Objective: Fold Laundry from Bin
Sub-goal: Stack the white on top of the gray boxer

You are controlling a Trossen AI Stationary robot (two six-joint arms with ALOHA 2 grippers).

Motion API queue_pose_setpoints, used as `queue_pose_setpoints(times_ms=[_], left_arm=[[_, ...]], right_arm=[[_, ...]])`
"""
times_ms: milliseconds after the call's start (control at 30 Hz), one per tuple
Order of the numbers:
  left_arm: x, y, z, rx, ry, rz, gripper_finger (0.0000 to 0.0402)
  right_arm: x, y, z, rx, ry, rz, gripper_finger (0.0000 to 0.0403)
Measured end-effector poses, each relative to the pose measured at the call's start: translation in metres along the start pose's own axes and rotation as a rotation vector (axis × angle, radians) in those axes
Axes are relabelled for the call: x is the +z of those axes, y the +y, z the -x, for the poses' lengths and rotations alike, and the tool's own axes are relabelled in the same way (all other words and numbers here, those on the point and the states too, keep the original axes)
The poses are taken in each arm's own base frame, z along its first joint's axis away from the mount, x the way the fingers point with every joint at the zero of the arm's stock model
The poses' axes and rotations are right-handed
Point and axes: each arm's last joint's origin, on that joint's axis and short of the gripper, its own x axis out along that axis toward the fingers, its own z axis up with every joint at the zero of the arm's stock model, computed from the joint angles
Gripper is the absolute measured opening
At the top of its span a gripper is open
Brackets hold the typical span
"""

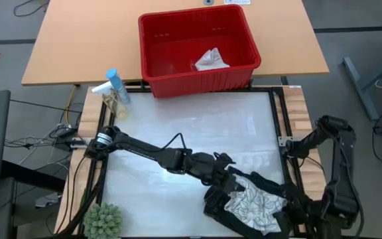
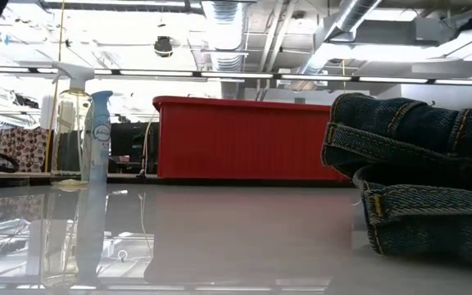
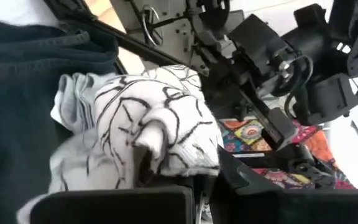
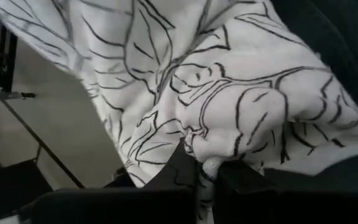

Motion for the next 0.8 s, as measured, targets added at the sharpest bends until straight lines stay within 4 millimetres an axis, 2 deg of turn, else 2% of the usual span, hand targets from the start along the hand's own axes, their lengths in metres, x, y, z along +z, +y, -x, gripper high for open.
queue_pose_setpoints(times_ms=[200,400,500,600,800], left_arm=[[-0.027,0.018,-0.018,0.023,0.036,0.082,0.0000],[-0.036,0.033,-0.030,0.014,0.077,0.163,0.0000],[-0.034,0.042,-0.032,0.070,0.086,0.135,0.0000],[-0.023,0.050,-0.030,0.126,0.059,0.095,0.0000],[-0.010,0.066,-0.030,0.215,0.068,0.063,0.0000]], right_arm=[[-0.018,0.009,-0.011,-0.047,0.015,0.004,0.0038],[-0.026,0.010,-0.023,-0.127,0.054,0.000,0.0038],[-0.027,0.007,-0.031,-0.214,0.054,0.014,0.0038],[-0.026,0.003,-0.040,-0.335,0.043,0.029,0.0038],[-0.020,-0.003,-0.050,-0.465,0.015,0.035,0.0038]])
